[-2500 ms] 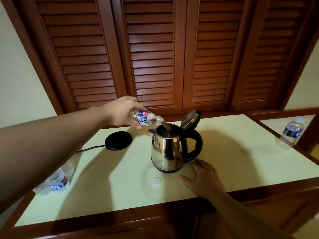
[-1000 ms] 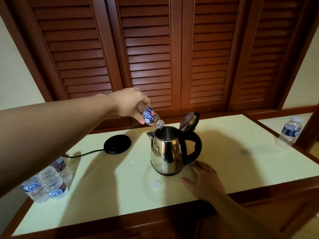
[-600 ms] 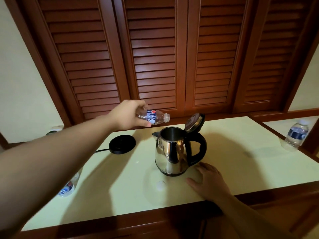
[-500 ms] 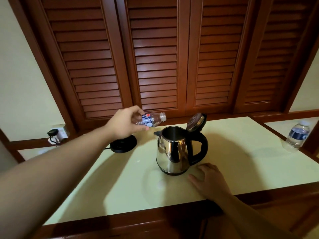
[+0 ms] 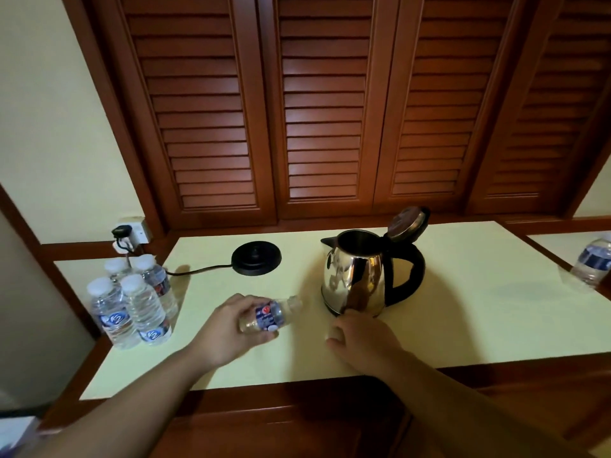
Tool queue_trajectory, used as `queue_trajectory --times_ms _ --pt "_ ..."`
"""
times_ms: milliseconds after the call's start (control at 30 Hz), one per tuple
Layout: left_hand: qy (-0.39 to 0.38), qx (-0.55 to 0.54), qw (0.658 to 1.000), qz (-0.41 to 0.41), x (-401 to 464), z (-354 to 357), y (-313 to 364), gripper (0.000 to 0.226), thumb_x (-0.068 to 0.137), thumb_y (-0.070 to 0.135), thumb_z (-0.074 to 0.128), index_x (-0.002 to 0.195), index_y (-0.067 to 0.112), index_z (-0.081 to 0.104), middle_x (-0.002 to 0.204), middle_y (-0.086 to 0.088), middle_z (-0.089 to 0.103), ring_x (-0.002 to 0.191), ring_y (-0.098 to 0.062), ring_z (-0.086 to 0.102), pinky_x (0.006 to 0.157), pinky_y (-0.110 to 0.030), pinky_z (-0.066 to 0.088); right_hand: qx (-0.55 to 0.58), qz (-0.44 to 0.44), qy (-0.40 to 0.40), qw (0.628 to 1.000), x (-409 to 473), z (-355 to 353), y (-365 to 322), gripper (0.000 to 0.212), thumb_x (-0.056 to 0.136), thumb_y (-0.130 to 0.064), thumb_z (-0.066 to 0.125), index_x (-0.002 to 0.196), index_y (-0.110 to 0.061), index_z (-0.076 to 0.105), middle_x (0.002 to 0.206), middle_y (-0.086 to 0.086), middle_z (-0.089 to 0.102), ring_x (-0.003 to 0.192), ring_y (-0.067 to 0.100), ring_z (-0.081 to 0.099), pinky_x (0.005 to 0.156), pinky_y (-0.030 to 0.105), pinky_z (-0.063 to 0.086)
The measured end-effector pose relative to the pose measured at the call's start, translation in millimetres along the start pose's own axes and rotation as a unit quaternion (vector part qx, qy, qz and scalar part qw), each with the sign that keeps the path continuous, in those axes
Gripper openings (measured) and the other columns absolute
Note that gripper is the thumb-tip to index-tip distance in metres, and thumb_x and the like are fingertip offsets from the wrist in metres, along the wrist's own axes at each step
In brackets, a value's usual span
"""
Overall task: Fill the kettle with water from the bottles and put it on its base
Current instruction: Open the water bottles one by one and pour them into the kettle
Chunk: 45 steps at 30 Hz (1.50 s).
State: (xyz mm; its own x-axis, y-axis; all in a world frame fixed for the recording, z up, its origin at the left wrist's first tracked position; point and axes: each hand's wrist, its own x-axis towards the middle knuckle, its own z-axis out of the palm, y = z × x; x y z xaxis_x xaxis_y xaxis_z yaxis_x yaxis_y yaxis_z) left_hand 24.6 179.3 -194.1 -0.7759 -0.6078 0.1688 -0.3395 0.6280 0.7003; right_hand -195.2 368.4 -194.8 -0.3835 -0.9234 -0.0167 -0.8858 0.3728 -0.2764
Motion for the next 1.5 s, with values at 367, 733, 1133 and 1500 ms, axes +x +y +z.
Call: queue_trajectory --times_ms 367,733,1133,1500 --pt "-0.018 0.006 0.995 0.093 5.6 19.0 19.9 0.057 0.074 0.045 0.092 0.125 0.041 0.068 0.109 0.015 0.062 0.099 0.000 0.063 0.085 -0.015 0.049 0.301 -0.044 0.137 0.943 -16.3 -29.7 -4.5 0.023 0.098 -0.035 0.067 0.114 -0.019 0.068 0.084 -0.010 0.060 0.074 -0.001 0.057 0.066 0.014 0.045" --pt "-0.041 -0.087 0.990 0.103 23.4 70.7 97.4 0.058 0.074 0.019 0.095 0.126 0.021 0.072 0.108 -0.006 0.060 0.101 -0.001 0.063 0.083 -0.011 0.044 0.304 -0.050 0.125 0.943 -49.8 -64.1 72.6 0.031 0.096 -0.036 0.070 0.127 -0.033 0.067 0.107 -0.015 0.067 0.091 0.003 0.061 0.075 0.012 0.046" --pt "-0.036 -0.049 0.990 0.125 64.2 187.9 221.0 0.061 0.074 0.042 0.091 0.130 0.033 0.070 0.108 0.006 0.057 0.104 -0.002 0.058 0.088 -0.010 0.044 0.287 -0.037 0.118 0.950 -95.2 -126.7 228.4 0.016 0.093 -0.029 0.074 0.107 -0.022 0.078 0.087 -0.007 0.075 0.072 0.011 0.071 0.066 0.023 0.058" --pt "-0.070 -0.060 0.991 0.101 117.8 283.5 301.9 0.061 0.072 0.043 0.094 0.128 0.034 0.072 0.110 0.004 0.060 0.100 -0.001 0.058 0.084 -0.010 0.043 0.266 0.033 0.079 0.960 -117.3 -164.1 340.8 0.026 0.098 -0.038 0.064 0.099 -0.013 0.071 0.077 -0.003 0.074 0.068 0.012 0.073 0.060 0.022 0.059"
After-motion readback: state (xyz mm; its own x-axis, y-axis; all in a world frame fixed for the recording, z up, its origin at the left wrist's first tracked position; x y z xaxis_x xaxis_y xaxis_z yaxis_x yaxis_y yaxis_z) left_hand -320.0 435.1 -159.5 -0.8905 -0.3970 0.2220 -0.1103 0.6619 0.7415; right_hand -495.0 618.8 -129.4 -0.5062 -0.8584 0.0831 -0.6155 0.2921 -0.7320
